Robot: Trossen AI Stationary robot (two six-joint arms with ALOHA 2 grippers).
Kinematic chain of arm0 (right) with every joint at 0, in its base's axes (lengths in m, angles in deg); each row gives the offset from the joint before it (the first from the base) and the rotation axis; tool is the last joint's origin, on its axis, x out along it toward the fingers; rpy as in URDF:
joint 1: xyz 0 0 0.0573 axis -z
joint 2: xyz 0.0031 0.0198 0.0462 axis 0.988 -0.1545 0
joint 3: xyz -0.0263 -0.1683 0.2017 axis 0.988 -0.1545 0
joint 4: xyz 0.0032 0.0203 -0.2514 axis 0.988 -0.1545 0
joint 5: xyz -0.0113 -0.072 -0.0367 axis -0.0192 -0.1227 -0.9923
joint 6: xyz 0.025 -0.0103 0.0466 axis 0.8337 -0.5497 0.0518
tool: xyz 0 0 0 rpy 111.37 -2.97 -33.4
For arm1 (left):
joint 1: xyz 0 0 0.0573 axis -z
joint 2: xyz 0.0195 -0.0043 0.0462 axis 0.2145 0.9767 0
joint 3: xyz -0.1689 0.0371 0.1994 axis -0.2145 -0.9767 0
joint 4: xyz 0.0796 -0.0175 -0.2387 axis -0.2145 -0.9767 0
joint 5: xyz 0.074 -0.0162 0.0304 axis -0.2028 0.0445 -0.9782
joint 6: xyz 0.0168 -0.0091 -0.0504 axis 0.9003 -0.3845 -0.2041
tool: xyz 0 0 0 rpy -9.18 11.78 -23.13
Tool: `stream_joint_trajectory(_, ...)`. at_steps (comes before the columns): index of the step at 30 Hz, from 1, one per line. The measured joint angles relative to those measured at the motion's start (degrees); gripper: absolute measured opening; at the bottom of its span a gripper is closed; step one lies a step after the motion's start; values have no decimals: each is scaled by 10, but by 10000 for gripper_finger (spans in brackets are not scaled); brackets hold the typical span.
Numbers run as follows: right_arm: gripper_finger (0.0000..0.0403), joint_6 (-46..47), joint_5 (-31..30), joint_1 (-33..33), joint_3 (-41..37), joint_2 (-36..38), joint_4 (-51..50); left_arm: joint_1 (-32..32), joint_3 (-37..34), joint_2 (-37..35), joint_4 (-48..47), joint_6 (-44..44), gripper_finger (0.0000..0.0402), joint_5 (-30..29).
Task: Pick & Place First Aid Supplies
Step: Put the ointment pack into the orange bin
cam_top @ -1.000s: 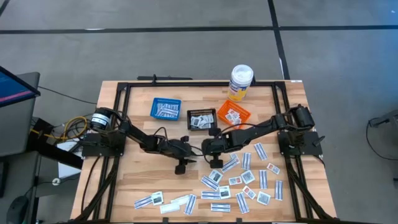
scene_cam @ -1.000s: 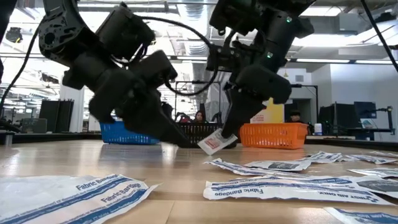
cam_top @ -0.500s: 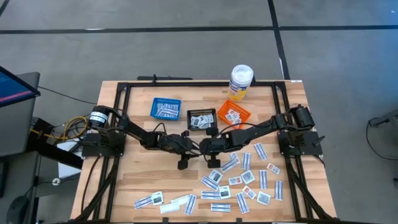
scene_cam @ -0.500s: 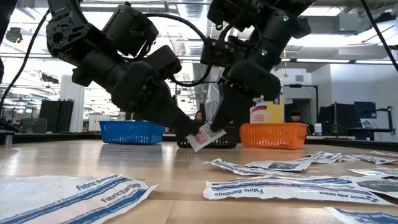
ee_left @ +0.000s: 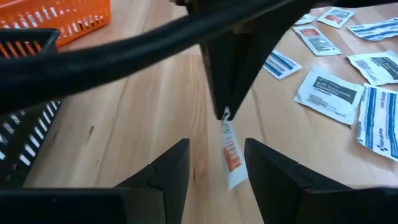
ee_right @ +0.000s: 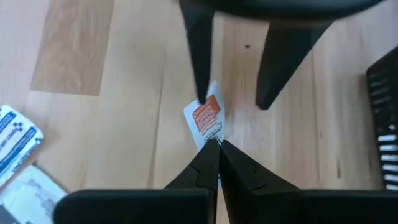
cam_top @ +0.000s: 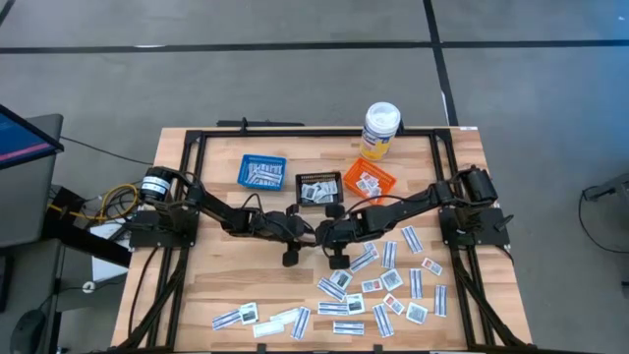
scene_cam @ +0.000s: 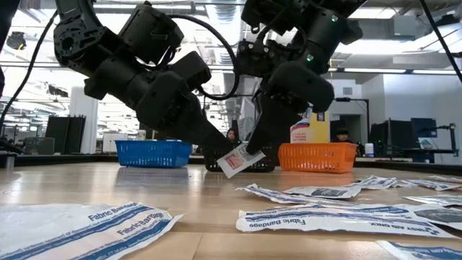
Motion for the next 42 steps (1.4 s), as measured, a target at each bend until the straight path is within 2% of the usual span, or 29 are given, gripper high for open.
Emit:
stream_joint_trajectory(4, 4, -11, -10, 0, 0, 0, 19, 0, 0, 0, 0, 0, 154, 12)
stream_joint_trajectory(8, 4, -11, -46, 0, 1, 0, 28, 0, 0, 0, -1, 0, 138, 28)
stream_joint_trajectory(13, 4, -11, -50, 0, 1, 0, 30, 0, 1, 0, -4, 6, 89, 22)
stream_joint_trajectory(19, 16, -8, -54, 5, 1, 0, 39, 0, 1, 0, -12, 18, 17, -15)
stream_joint_trajectory(23, 42, -8, -57, 4, 1, 0, 41, 1, -4, -1, -15, 24, 8, -15)
stream_joint_trajectory(27, 78, -2, -60, 4, 1, 0, 42, 11, -17, -1, -17, 92, 6, -31)
stream_joint_trajectory(32, 121, 14, -58, 10, 1, 0, 67, 40, -21, -1, -9, 237, 7, -101)
stream_joint_trajectory(35, 141, 28, -31, 15, 1, -1, 67, 59, -21, -1, 3, 305, 6, -146)
stream_joint_trajectory(39, 162, 30, 40, 23, 2, -1, 70, 79, -21, -1, 7, 353, 6, -215)
stream_joint_trajectory(42, 171, 20, 26, 25, 2, -1, 75, 92, -21, -1, 12, 370, 6, -226)
